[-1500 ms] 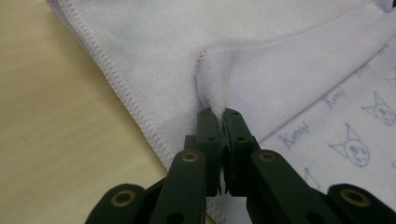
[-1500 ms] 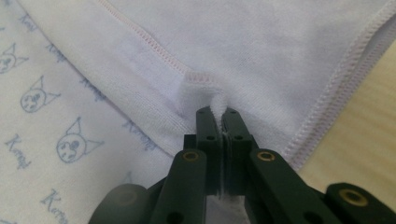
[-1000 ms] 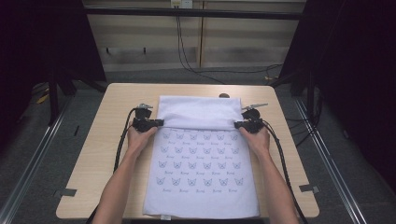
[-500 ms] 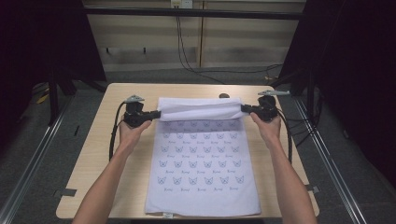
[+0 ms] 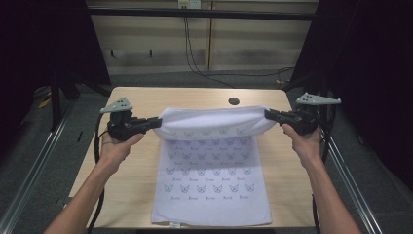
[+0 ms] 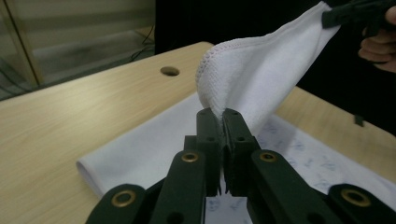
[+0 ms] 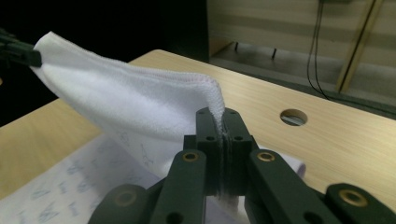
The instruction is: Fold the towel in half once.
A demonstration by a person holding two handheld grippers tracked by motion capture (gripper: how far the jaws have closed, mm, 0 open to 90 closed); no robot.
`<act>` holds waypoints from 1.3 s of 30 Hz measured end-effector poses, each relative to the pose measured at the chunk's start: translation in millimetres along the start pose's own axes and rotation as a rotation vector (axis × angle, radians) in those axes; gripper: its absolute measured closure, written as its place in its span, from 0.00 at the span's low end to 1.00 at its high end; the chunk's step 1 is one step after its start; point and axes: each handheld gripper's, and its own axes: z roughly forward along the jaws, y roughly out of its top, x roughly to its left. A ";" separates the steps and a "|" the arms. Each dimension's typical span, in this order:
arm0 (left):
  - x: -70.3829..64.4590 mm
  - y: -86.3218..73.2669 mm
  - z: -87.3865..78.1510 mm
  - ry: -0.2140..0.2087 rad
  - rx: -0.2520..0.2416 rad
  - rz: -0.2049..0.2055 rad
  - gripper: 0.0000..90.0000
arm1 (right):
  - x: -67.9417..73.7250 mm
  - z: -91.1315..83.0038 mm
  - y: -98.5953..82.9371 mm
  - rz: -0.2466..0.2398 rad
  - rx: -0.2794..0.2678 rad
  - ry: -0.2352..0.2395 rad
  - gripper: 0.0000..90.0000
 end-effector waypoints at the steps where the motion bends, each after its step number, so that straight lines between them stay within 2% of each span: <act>1: -6.1 0.7 -7.7 -0.012 -0.009 0.019 0.97 | 5.4 -7.7 0.3 -0.007 -0.014 0.006 0.97; 3: -16.4 -2.5 -18.6 -0.034 -0.038 0.020 0.97 | 16.0 -22.0 0.3 -0.022 -0.032 0.023 0.97; 4: -22.2 -7.2 -22.8 -0.043 -0.037 0.016 0.97 | 20.5 -26.9 -0.9 -0.025 -0.040 0.028 0.97; 5: -29.2 -15.9 -25.0 -0.034 -0.024 0.037 0.97 | 26.6 -32.2 -3.6 -0.030 -0.036 0.043 0.97; 6: -32.8 -24.4 -24.1 -0.030 0.010 0.051 0.97 | 34.7 -37.6 -10.0 -0.053 -0.018 0.044 0.97; 7: -35.4 -34.7 -21.9 -0.029 0.042 0.050 0.96 | 39.8 -39.7 -17.7 -0.057 0.003 0.056 0.97; 8: -37.0 -46.5 -19.7 -0.027 0.065 0.058 0.96 | 44.3 -40.3 -27.0 -0.063 0.039 0.067 0.97; 9: -37.4 -63.5 -15.6 -0.052 0.087 0.027 0.96 | 49.2 -40.4 -37.8 -0.077 0.072 0.063 0.97; 10: -37.1 -73.9 -13.3 -0.061 0.099 0.009 0.96 | 53.4 -40.7 -53.1 -0.072 0.109 0.079 0.97; 13: -39.1 -110.1 -5.7 -0.097 0.158 -0.021 0.96 | 60.2 -39.4 -91.0 -0.058 0.192 0.114 0.97; 15: -40.8 -127.1 -3.0 -0.107 0.196 -0.046 0.95 | 63.7 -40.2 -117.0 -0.053 0.245 0.140 0.96; 17: -44.5 -138.4 -3.3 -0.130 0.231 -0.045 0.94 | 67.3 -43.2 -138.2 -0.039 0.286 0.167 0.94; 19: -50.6 -142.2 -6.8 -0.153 0.246 -0.042 0.92 | 71.0 -48.7 -153.7 -0.014 0.306 0.195 0.91; 20: -56.8 -142.5 -11.2 -0.155 0.248 -0.027 0.91 | 73.1 -50.9 -158.7 -0.002 0.313 0.204 0.91; 21: -61.3 -142.6 -14.0 -0.170 0.246 -0.035 0.91 | 76.1 -53.4 -166.2 0.003 0.339 0.234 0.90; 22: -69.2 -143.8 -17.6 -0.199 0.250 -0.020 0.91 | 78.2 -55.1 -169.3 0.006 0.361 0.247 0.89; 23: -75.5 -145.6 -19.4 -0.201 0.272 0.012 0.90 | 81.4 -58.4 -172.4 0.016 0.378 0.265 0.87; 24: -79.7 -147.6 -20.7 -0.198 0.281 0.022 0.89 | 84.3 -62.2 -173.4 0.020 0.373 0.278 0.86; 27: -86.0 -152.1 -29.9 -0.233 0.299 0.037 0.85 | 91.2 -69.0 -178.2 0.019 0.389 0.298 0.80; 28: -85.4 -152.5 -34.0 -0.241 0.293 0.037 0.83 | 94.0 -72.0 -180.4 0.011 0.398 0.299 0.79; 29: -83.5 -152.9 -38.7 -0.254 0.284 0.033 0.81 | 95.8 -75.1 -179.1 0.003 0.384 0.290 0.78; 30: -81.3 -153.2 -43.1 -0.251 0.273 0.035 0.81 | 96.0 -78.0 -178.0 0.019 0.365 0.306 0.76; 31: -78.6 -153.9 -47.1 -0.236 0.265 0.027 0.81 | 96.4 -80.7 -177.7 0.030 0.351 0.322 0.74; 34: -65.8 -155.1 -51.7 -0.188 0.231 -0.011 0.78 | 96.5 -86.6 -178.9 0.040 0.339 0.313 0.70; 36: -53.7 -153.0 -45.4 -0.146 0.213 -0.045 0.76 | 95.3 -87.3 -176.7 0.048 0.315 0.282 0.72; 37: -47.4 -150.5 -40.4 -0.133 0.212 -0.037 0.75 | 93.8 -85.0 -174.8 0.042 0.307 0.289 0.73; 39: -34.8 -144.6 -27.3 -0.098 0.212 -0.066 0.73 | 88.6 -76.2 -170.3 0.029 0.293 0.260 0.73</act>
